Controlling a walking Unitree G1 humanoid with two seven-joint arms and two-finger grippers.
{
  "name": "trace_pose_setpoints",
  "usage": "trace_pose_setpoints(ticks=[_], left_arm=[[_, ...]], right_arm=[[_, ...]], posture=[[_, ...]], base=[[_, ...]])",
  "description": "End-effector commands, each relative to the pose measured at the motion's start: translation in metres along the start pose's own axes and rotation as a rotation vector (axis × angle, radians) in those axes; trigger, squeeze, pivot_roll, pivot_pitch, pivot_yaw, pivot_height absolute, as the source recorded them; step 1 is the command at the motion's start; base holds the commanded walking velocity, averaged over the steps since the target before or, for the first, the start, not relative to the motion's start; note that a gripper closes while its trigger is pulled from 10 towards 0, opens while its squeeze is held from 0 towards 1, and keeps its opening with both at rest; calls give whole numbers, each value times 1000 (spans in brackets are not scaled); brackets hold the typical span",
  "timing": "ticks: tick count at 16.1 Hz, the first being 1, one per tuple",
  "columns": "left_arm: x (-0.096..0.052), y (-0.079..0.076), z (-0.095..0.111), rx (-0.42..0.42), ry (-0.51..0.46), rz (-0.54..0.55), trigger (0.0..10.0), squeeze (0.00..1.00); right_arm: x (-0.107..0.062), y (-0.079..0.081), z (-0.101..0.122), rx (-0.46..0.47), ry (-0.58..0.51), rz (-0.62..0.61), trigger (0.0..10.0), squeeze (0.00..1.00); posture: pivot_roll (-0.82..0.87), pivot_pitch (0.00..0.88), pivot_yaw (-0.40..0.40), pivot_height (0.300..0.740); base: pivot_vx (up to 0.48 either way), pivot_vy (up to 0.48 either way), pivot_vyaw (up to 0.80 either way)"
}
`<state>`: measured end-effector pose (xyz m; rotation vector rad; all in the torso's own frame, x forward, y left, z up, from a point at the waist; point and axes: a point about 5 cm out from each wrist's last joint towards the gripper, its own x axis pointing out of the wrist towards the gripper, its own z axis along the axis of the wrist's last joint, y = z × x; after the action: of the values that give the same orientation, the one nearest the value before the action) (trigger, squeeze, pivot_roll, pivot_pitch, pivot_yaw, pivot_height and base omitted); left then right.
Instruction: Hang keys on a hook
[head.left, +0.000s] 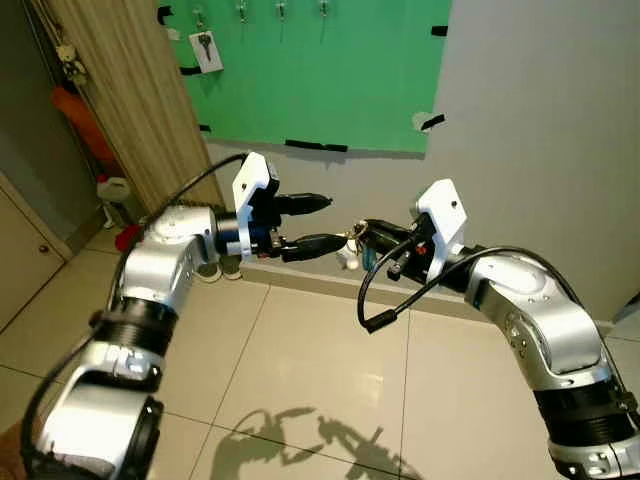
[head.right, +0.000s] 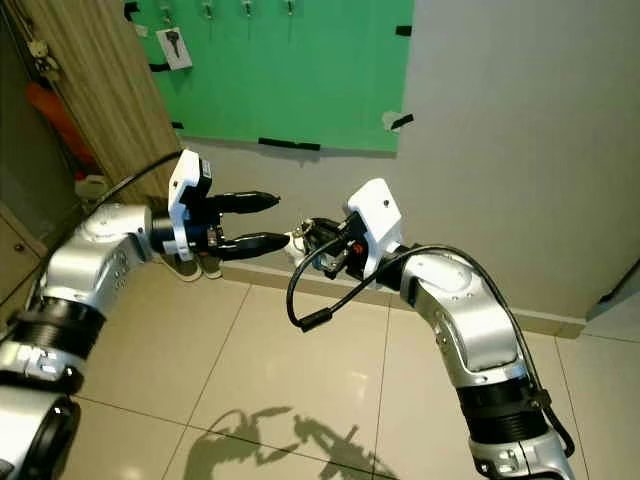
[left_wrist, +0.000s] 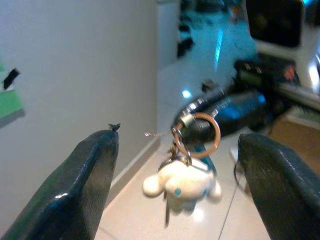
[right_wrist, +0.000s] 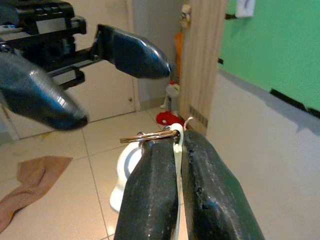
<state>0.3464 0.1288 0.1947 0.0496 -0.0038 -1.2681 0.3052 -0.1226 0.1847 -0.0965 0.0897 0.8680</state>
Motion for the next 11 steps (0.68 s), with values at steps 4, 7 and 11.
trace_pose_setpoints(ticks=[4, 7, 11], left_arm=[[7, -9, -44, -254, -59, 311, 10000, 0], [11, -17, -67, -382, -63, 512, 10000, 0], [14, -36, -83, -386, -11, 551, 10000, 0]], right_arm=[[-4, 13, -41, 82, 204, -6, 0, 0], [-4, 12, -54, 212, 231, -55, 0, 0], [0, 16, -56, 508, 148, -58, 0, 0]], posture=[[-26, 0, 127, 740], [-19, 0, 109, 740], [-8, 0, 85, 740]], base=[[0, 0, 0], [0, 0, 0], [0, 0, 0]])
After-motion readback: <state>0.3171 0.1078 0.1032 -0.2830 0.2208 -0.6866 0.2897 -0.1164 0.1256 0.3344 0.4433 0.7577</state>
